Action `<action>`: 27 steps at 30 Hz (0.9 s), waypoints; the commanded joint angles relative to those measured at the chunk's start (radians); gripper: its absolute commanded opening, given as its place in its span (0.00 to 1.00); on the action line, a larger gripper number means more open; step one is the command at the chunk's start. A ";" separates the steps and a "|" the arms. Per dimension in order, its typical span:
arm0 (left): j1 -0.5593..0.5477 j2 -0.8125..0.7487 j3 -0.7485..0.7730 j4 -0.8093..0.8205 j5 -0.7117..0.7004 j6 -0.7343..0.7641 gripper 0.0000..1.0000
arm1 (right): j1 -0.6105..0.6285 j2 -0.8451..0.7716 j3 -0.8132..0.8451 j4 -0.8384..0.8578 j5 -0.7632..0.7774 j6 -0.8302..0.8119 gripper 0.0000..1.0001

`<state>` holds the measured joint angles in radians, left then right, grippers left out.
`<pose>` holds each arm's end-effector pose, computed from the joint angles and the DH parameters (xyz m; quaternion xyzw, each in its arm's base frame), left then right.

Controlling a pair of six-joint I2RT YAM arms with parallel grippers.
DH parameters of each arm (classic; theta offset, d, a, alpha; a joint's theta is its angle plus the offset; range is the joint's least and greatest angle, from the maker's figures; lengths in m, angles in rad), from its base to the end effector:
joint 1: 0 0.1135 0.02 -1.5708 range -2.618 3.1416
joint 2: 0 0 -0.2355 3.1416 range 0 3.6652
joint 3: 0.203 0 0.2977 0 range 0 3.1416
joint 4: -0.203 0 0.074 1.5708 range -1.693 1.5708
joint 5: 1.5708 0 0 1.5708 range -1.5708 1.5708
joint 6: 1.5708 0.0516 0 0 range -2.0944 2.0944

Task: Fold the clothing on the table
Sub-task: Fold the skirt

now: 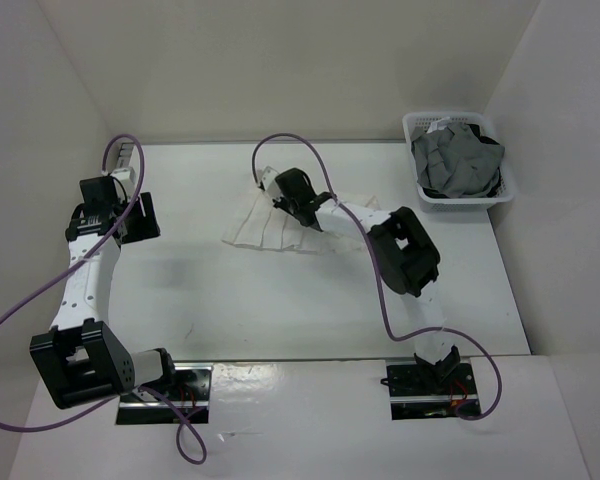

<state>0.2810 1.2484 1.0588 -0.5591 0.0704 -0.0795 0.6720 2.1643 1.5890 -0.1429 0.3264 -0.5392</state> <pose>0.3228 0.0894 0.2554 -0.1504 0.9038 0.0081 0.4005 0.4184 0.3117 0.1196 -0.4562 0.7769 -0.1205 0.4169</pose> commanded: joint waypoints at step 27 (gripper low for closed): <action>-0.284 0.399 0.174 0.004 0.207 0.020 0.64 | -0.022 -0.046 -0.043 -0.020 -0.059 0.025 0.05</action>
<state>0.0357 1.6131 1.1641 -0.5777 0.2077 -0.0341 0.6563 2.1643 1.5490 -0.1635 0.2722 -0.5285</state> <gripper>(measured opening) 0.657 0.073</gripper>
